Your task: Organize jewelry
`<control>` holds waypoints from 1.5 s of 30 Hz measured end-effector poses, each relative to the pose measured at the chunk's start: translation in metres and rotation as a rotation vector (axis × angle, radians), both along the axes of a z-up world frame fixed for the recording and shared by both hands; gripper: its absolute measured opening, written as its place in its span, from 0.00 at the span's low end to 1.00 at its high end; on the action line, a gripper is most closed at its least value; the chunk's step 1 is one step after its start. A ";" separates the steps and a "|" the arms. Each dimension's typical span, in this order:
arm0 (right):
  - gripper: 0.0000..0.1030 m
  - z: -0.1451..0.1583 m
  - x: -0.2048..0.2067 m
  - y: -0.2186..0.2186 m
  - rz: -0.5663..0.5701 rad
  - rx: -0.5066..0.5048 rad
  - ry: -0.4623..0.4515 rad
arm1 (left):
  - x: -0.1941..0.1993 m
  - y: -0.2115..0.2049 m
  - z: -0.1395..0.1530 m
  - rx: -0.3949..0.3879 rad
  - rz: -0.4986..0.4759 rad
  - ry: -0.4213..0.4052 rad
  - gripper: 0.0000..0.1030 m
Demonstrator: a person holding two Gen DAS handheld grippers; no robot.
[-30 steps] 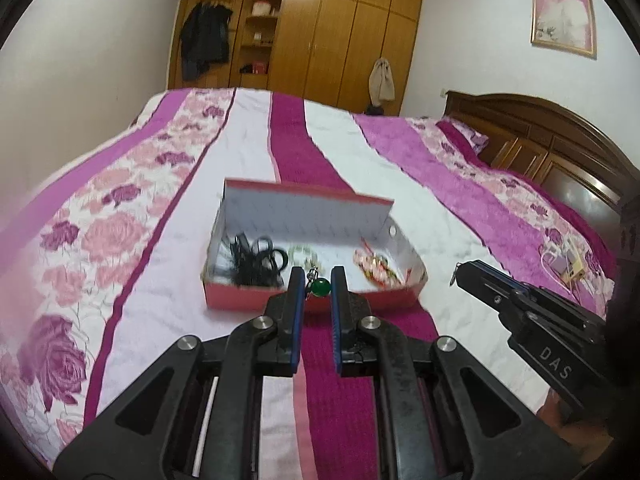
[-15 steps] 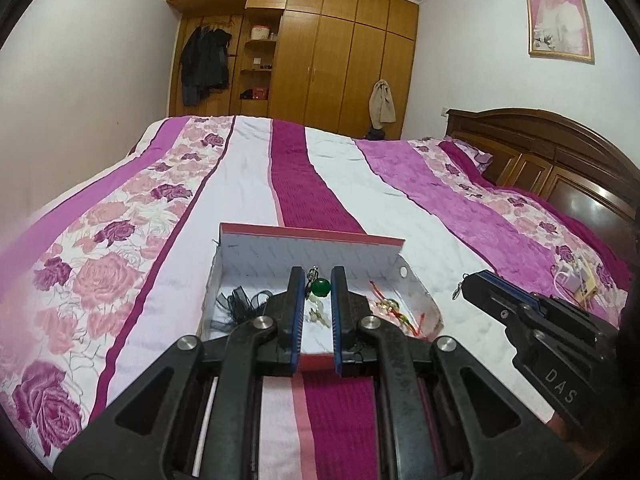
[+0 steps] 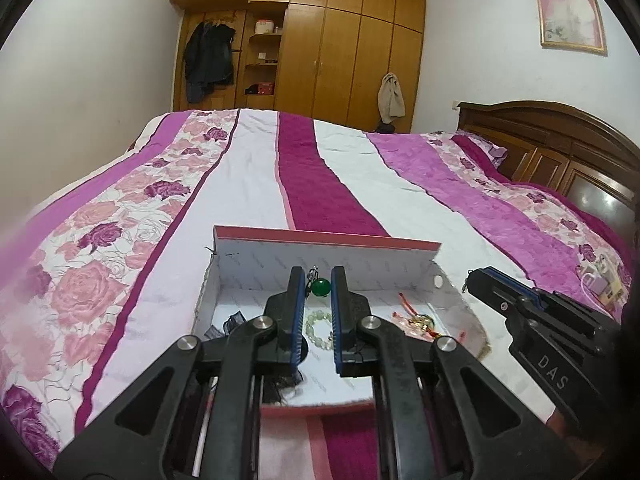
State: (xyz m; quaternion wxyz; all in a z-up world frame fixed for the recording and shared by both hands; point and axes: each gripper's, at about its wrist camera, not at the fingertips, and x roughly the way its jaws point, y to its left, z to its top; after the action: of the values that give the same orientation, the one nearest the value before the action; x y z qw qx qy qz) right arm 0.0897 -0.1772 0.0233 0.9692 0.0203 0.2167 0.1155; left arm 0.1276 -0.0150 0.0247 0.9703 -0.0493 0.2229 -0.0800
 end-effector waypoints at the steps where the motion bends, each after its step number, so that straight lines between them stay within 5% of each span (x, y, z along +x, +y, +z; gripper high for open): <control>1: 0.11 -0.002 0.005 0.000 -0.003 -0.002 0.004 | 0.003 0.000 -0.003 -0.002 0.004 0.003 0.04; 25: 0.12 -0.057 0.065 0.002 0.038 -0.029 0.156 | 0.036 0.004 -0.039 0.020 0.054 0.091 0.05; 33: 0.47 -0.042 0.052 0.005 0.040 -0.004 0.118 | 0.021 0.008 -0.032 0.017 0.051 0.107 0.16; 45: 0.69 -0.012 0.015 -0.004 0.028 0.022 0.065 | -0.015 0.016 -0.009 -0.017 0.064 0.075 0.54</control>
State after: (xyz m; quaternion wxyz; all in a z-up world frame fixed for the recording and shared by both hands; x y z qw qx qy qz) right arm 0.1048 -0.1812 0.0115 0.9596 0.0314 0.2472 0.1309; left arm 0.1121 0.0014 0.0154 0.9629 -0.0677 0.2568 -0.0487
